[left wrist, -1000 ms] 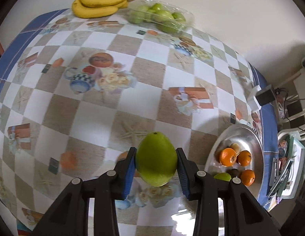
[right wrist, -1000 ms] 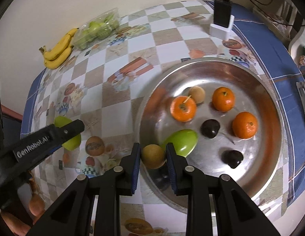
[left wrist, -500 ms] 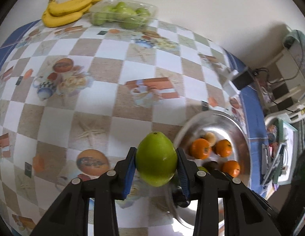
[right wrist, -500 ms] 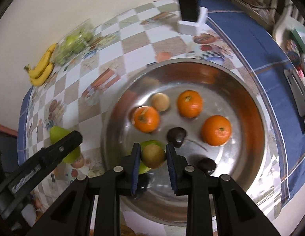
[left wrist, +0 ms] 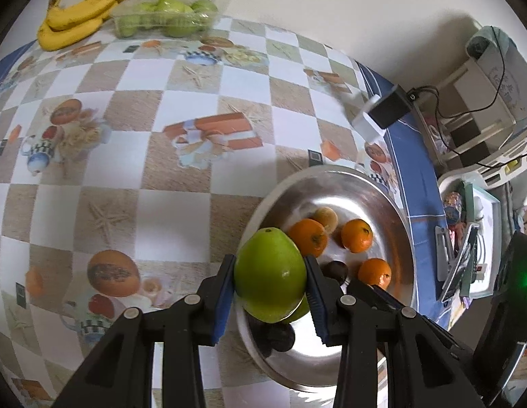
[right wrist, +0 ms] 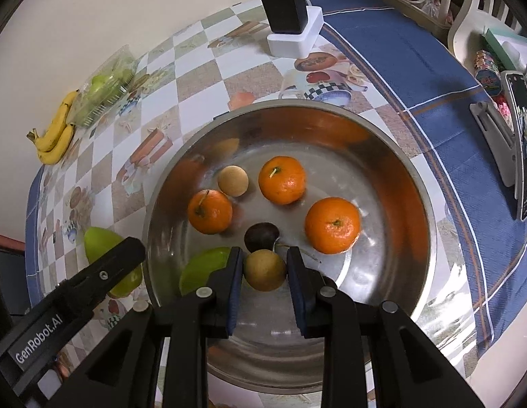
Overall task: Organize fruits
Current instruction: 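Carry the yellow fruit with the right tool while the left tool carries the pear over the bowl, then open the right tool releasing the yellow fruit while the left tool releases the pear into the bowl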
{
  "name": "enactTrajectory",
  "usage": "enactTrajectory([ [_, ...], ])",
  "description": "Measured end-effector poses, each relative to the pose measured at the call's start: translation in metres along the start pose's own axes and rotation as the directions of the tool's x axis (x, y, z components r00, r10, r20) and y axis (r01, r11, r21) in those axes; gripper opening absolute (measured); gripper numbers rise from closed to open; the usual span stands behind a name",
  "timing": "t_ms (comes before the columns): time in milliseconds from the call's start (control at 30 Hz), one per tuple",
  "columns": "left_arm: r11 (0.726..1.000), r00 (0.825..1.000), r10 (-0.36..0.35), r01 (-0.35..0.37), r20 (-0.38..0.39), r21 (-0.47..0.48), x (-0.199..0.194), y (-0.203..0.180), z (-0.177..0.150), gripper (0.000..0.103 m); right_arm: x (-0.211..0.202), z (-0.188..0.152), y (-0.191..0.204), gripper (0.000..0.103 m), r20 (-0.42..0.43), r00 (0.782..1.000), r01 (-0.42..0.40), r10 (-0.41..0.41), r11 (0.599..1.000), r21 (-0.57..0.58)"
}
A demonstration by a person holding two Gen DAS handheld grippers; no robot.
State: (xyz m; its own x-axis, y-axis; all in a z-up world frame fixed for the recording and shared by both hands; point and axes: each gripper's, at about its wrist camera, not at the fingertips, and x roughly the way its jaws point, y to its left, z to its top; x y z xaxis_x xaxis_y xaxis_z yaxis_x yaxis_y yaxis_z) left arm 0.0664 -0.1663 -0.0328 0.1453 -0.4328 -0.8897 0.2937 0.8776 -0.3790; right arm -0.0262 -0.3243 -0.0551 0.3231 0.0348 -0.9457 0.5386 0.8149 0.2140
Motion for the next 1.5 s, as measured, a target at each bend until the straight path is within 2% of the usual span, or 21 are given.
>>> enactTrajectory([
  [233,1.000,0.999,-0.011,0.011,-0.033,-0.005,0.011,-0.001,-0.002,0.042,0.003,-0.001,0.003,0.027,-0.005,1.000,0.018,-0.018,1.000,-0.021],
  [1500,1.000,0.997,-0.007,0.009,-0.071,0.026,0.028,-0.006,-0.005,0.042,0.017,-0.005,0.010,0.028,-0.045,0.997,0.054,-0.056,0.997,-0.048],
])
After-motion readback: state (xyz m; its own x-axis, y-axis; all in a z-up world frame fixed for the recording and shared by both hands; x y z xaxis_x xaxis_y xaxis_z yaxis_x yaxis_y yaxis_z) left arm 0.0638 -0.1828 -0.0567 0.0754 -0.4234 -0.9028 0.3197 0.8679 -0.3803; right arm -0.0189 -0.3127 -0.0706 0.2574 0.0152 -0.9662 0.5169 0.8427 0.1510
